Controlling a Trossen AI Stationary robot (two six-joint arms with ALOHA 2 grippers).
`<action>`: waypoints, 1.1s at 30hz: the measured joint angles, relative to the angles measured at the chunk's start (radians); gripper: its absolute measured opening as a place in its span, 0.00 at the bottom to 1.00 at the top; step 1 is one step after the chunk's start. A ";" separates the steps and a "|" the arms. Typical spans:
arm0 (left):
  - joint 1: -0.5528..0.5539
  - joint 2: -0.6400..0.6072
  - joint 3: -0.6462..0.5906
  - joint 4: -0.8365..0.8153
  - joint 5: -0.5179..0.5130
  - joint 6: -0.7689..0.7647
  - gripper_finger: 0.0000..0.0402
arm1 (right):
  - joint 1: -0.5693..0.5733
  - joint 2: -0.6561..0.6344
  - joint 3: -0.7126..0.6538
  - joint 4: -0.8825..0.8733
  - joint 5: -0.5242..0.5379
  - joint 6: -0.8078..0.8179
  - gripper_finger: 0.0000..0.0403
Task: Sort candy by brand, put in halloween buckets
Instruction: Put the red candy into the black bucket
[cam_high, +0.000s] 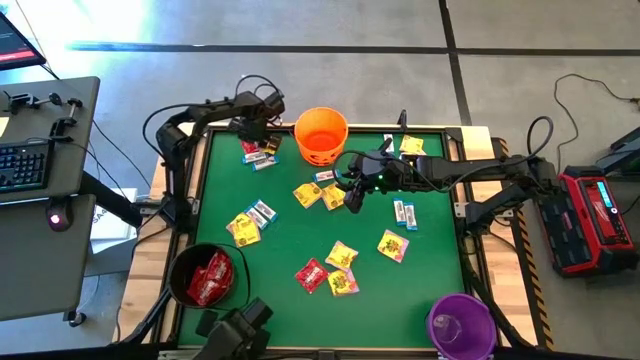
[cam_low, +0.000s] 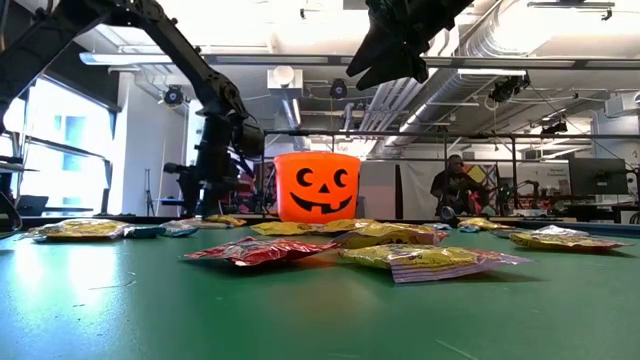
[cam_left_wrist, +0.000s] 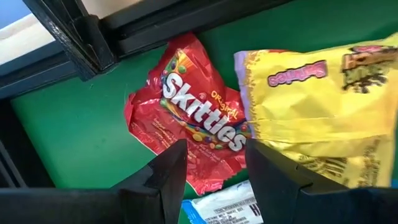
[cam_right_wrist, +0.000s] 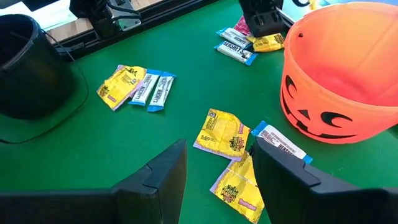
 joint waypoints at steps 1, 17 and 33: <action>0.000 0.004 0.000 0.000 -0.002 -0.003 0.38 | 0.000 0.000 0.000 0.000 0.000 0.002 0.42; 0.011 0.010 0.000 0.020 -0.005 0.088 0.14 | 0.000 0.000 0.000 0.000 0.012 0.002 0.42; -0.031 0.005 0.000 0.025 -0.001 0.210 0.00 | 0.000 0.000 0.000 0.000 0.013 -0.016 0.42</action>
